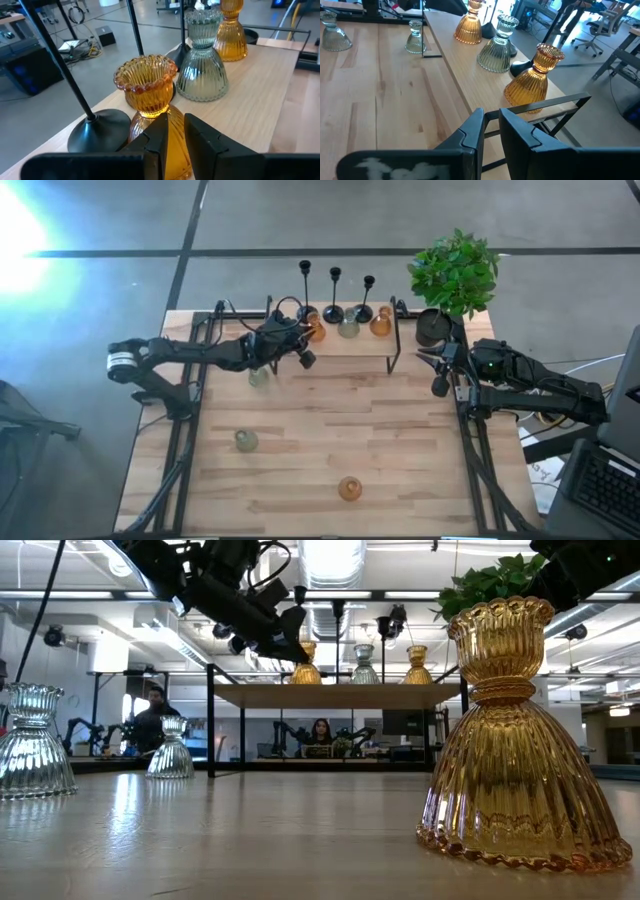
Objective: Pick & Place candle stick holders
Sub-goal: Put the left yellow candle holder on the shelf, then put the top green candle holder on the shelf
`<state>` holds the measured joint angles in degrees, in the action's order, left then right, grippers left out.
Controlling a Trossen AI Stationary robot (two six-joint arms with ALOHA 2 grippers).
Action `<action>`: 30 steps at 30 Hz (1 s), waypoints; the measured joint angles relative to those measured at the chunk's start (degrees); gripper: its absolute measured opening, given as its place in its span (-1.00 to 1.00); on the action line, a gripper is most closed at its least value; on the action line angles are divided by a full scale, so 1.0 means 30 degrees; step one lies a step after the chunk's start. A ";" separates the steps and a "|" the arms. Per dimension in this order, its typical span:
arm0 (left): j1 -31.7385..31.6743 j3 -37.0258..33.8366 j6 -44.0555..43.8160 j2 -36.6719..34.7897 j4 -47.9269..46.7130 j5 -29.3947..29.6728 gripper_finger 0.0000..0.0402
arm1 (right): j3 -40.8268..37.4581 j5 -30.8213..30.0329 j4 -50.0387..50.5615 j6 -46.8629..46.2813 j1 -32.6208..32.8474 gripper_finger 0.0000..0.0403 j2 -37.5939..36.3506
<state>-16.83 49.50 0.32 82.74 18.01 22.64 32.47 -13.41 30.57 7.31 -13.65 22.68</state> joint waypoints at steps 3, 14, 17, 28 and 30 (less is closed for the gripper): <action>-0.0119 -0.0010 0.0030 0.0108 0.0368 -0.0486 -0.67 | 0.0000 0.0000 -0.0001 0.0000 -0.0002 -0.74 0.0002; -0.0214 -0.0010 0.0175 0.1013 0.1227 -0.0694 -0.67 | -0.0005 0.0000 -0.0004 0.0000 -0.0003 -0.74 0.0002; -0.0256 -0.0010 0.0309 0.0991 0.1329 -0.0685 -0.67 | -0.0007 0.0000 -0.0007 0.0000 -0.0002 -0.74 0.0007; -0.0023 -0.0003 0.0386 -0.0524 0.0012 -0.2560 -0.67 | 0.0000 0.0000 -0.0007 0.0000 -0.0006 -0.74 0.0007; 0.0084 0.0004 0.0414 -0.1465 -0.1323 -0.2703 -0.67 | 0.0000 0.0000 -0.0001 0.0000 -0.0007 -0.74 0.0007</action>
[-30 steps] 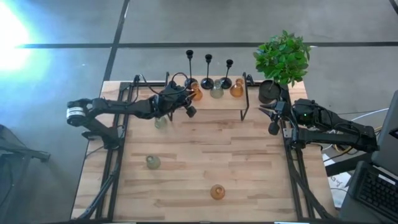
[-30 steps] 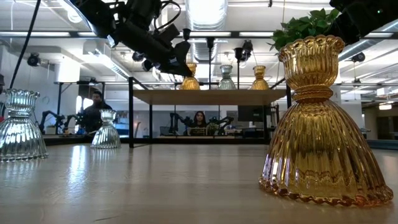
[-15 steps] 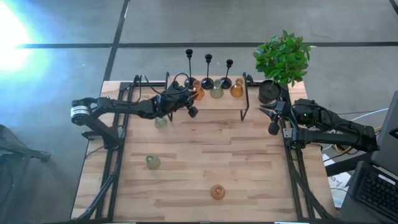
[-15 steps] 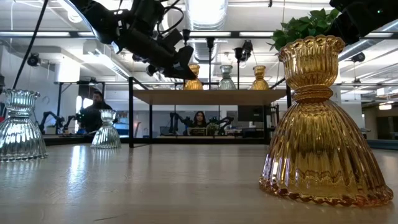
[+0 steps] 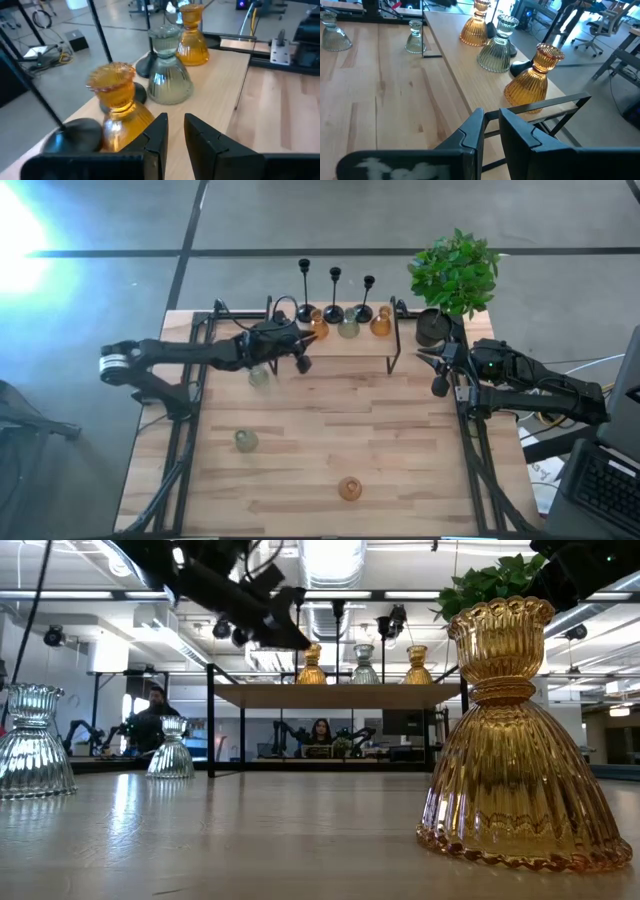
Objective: Pick & Place candle stick holders
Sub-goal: Put the top green candle holder on the shelf
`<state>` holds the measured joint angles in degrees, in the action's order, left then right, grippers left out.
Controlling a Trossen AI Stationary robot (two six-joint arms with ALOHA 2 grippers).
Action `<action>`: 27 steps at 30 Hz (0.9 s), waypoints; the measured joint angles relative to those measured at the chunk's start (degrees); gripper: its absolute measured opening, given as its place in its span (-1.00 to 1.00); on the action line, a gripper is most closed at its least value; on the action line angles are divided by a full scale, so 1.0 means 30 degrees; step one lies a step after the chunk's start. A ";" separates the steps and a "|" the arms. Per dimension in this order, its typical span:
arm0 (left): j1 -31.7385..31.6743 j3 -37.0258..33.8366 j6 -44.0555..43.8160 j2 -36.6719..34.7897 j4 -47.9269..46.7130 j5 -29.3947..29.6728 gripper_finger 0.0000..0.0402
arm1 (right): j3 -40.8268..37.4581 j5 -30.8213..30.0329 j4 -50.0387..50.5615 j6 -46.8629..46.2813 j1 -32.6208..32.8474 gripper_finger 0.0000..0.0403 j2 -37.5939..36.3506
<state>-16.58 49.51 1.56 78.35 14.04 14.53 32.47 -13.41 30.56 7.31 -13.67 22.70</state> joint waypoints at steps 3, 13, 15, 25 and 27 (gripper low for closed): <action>-0.0026 0.0173 0.0045 -0.1804 -0.2384 0.0020 -0.67 | -0.0003 0.0000 0.0002 0.0000 0.0003 -0.74 0.0000; -0.0021 0.1870 0.0312 -0.7604 -1.4142 -0.4553 -0.67 | 0.0000 0.0000 0.0002 0.0000 0.0006 -0.74 0.0000; -0.0014 0.2353 0.0678 -0.8226 -1.6602 -0.6640 -0.67 | 0.0000 0.0000 0.0001 0.0000 0.0007 -0.74 0.0000; 0.0088 0.4304 0.3026 -0.8750 -2.6267 -1.3534 -0.67 | 0.0000 0.0000 0.0002 0.0000 0.0000 -0.74 0.0000; 0.0088 0.4438 0.3019 -0.8678 -2.7239 -1.2571 -0.67 | 0.0000 0.0000 0.0000 0.0000 0.0000 -0.74 0.0000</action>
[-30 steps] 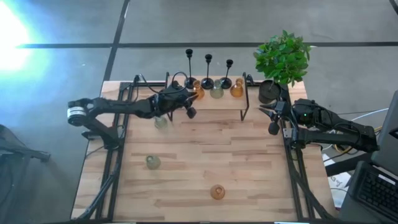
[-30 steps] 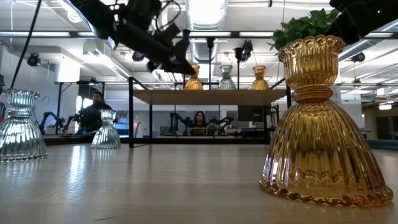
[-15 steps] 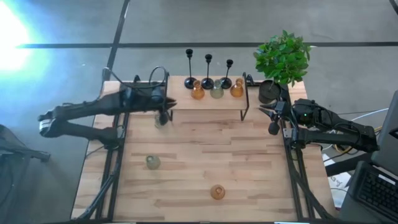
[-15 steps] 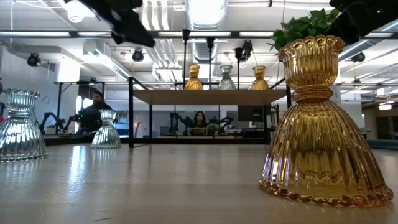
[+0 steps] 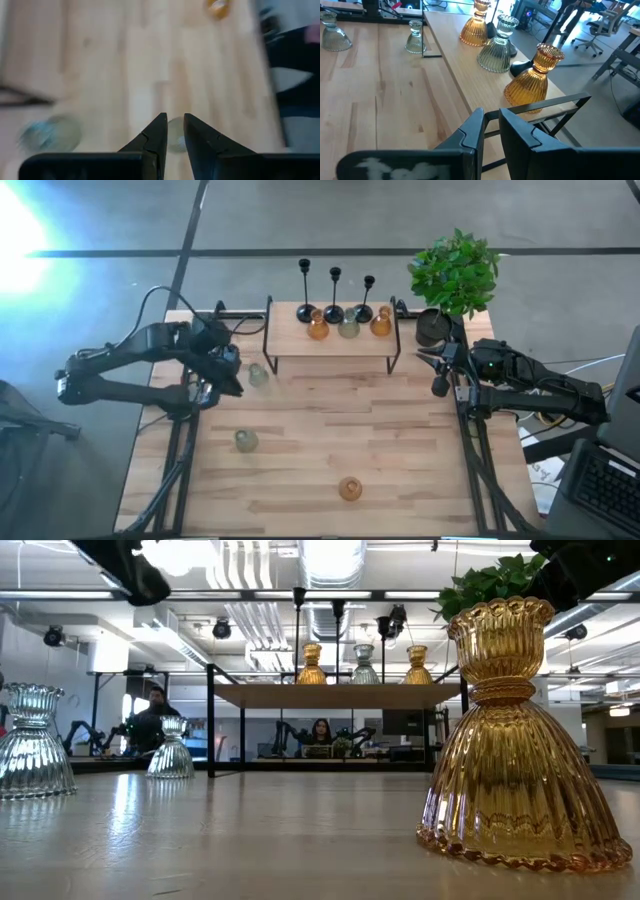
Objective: Pick & Place candle stick holders
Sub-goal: Put the top green candle holder on the shelf
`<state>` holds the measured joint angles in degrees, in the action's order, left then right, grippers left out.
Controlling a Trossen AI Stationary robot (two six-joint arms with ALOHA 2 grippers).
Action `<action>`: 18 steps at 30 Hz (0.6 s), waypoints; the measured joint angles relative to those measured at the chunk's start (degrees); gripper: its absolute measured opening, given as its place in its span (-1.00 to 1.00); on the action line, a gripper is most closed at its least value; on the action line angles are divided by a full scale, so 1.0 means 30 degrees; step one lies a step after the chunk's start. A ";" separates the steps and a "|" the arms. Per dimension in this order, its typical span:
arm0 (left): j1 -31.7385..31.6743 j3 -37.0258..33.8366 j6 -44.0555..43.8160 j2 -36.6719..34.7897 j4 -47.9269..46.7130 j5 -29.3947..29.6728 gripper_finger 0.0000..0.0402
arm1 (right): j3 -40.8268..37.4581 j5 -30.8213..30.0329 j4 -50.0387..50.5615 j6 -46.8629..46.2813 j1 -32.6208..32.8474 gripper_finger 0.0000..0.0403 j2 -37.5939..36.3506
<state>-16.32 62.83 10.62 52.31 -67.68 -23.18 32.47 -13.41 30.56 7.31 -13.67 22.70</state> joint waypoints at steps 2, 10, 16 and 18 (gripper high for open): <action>-0.0005 -0.0091 -0.0890 0.0109 -0.0222 0.1916 -0.67 | 0.0000 0.0000 -0.0005 0.0000 0.0006 -0.74 0.0000; 0.0007 -0.1324 -0.1779 0.0426 0.0697 0.3557 -0.67 | 0.0000 0.0000 -0.0005 0.0000 0.0005 -0.74 0.0000; -0.0007 -0.3920 -0.1603 -0.0283 0.2201 0.4739 -0.67 | 0.0000 0.0000 -0.0004 0.0000 0.0003 -0.74 -0.0003; -0.0007 -0.4663 -0.1552 -0.0354 0.2969 0.5145 -0.67 | 0.0000 0.0000 -0.0005 -0.0001 0.0000 -0.74 0.0000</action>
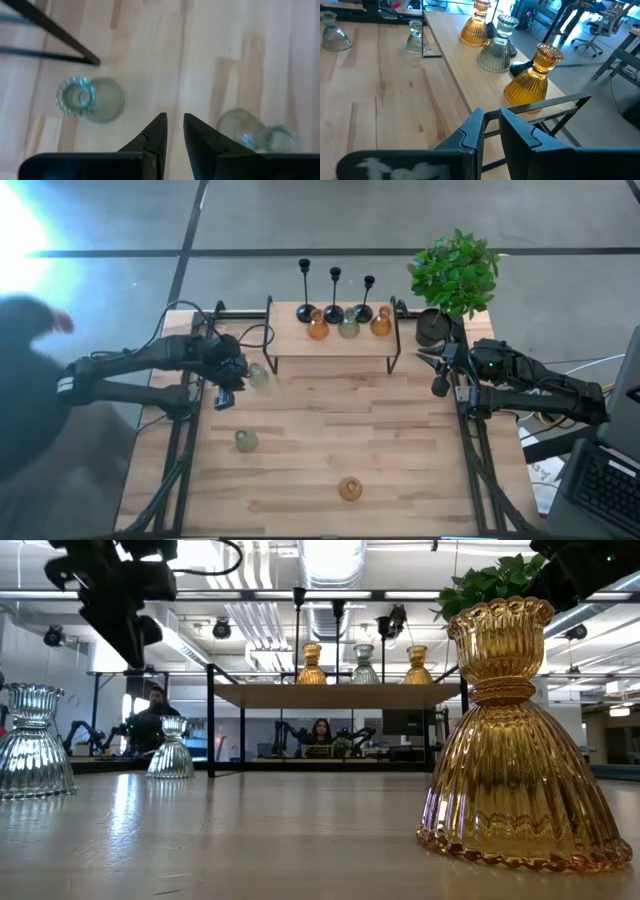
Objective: Pick & Place candle stick holders
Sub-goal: Put the top green candle holder on the shelf
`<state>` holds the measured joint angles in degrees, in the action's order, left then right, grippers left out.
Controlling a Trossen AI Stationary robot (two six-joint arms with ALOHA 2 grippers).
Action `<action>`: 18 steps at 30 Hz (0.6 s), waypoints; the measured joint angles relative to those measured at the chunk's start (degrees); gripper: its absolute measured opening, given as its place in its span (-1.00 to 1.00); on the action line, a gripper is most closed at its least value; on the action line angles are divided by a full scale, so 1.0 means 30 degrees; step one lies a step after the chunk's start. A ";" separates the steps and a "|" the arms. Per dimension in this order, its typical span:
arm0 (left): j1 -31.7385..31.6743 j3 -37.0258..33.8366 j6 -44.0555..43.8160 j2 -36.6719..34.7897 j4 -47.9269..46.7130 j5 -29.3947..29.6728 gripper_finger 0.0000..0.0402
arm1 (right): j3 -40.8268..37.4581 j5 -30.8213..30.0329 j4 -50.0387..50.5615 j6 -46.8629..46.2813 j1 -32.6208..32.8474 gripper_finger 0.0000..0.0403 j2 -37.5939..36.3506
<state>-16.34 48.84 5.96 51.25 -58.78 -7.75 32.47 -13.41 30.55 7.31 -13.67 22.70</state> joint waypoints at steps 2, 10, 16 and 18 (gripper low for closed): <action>0.0000 -0.0698 0.0504 -0.0044 0.1262 0.0146 -0.67 | 0.0000 0.0000 0.0007 0.0001 0.0007 -0.74 0.0000; 0.0000 -0.2314 0.4347 0.0694 0.3108 0.3389 -0.67 | 0.0000 0.0000 0.0006 0.0001 0.0002 -0.74 0.0000; -0.0015 -0.2610 0.5776 0.1332 0.3590 0.4635 -0.67 | 0.0000 0.0000 0.0005 0.0001 0.0003 -0.74 0.0000; -0.0015 -0.2615 0.6214 0.1590 0.3946 0.4789 -0.67 | 0.0000 0.0000 0.0003 0.0001 0.0000 -0.74 0.0000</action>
<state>-16.38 40.99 24.60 56.02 -46.94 6.62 32.47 -13.41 30.55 7.31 -13.67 22.70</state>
